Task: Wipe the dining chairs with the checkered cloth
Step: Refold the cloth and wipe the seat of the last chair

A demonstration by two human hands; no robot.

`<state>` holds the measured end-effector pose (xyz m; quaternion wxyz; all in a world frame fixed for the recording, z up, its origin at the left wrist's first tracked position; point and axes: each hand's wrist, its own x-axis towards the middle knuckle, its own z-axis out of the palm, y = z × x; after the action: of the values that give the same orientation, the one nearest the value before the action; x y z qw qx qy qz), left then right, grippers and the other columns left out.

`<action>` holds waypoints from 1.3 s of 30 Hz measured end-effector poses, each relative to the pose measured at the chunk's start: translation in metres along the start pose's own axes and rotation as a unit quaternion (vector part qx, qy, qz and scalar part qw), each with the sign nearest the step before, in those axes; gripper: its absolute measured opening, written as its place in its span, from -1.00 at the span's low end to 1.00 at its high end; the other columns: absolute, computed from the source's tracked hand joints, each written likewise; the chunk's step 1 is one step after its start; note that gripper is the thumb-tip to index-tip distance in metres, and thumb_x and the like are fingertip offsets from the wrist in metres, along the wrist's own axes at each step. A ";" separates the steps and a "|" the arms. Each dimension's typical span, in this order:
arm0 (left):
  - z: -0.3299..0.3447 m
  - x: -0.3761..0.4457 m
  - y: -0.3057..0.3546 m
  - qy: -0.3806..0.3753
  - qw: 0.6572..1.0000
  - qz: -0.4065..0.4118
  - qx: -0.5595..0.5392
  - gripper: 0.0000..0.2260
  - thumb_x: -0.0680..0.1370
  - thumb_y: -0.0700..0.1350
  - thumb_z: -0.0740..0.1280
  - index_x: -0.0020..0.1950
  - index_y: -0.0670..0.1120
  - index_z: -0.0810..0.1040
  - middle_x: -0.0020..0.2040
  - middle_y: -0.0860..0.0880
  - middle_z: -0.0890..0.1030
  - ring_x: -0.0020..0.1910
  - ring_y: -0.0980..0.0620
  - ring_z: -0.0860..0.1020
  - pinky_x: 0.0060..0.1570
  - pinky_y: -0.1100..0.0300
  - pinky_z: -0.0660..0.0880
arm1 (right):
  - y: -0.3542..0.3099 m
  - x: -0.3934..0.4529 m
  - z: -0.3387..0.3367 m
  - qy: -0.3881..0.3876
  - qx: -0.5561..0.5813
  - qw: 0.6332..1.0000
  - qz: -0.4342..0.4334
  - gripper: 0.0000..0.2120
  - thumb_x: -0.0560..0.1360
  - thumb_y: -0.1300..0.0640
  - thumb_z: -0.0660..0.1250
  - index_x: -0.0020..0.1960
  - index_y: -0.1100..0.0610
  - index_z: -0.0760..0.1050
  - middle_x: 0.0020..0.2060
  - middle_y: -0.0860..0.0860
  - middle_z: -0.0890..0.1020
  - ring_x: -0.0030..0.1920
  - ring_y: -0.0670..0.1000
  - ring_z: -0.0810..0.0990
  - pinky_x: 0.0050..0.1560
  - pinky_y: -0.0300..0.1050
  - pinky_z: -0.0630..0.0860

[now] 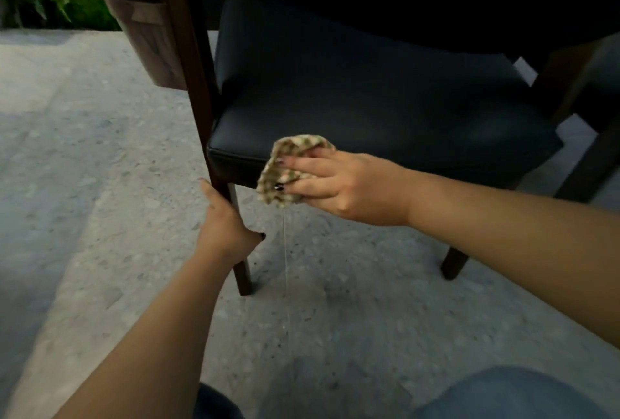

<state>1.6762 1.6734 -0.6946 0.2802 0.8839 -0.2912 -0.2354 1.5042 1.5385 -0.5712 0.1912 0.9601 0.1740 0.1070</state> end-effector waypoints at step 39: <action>-0.080 -0.118 0.083 -0.079 0.904 -0.015 -0.420 -0.93 0.49 -0.13 0.44 -0.14 0.04 0.68 -0.16 -0.02 0.69 -0.16 0.09 0.64 -0.16 0.23 0.55 | -0.094 0.015 -0.056 0.152 0.567 0.488 0.646 -0.82 0.54 0.08 0.32 -0.04 -0.22 0.42 -0.22 -0.16 0.68 -0.23 -0.14 0.67 -0.30 -0.22 0.61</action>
<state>1.6063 1.7223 -0.5542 0.5981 0.6673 -0.1728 -0.4088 1.4754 1.6441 -0.5570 -0.5470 0.6728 -0.4456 0.2226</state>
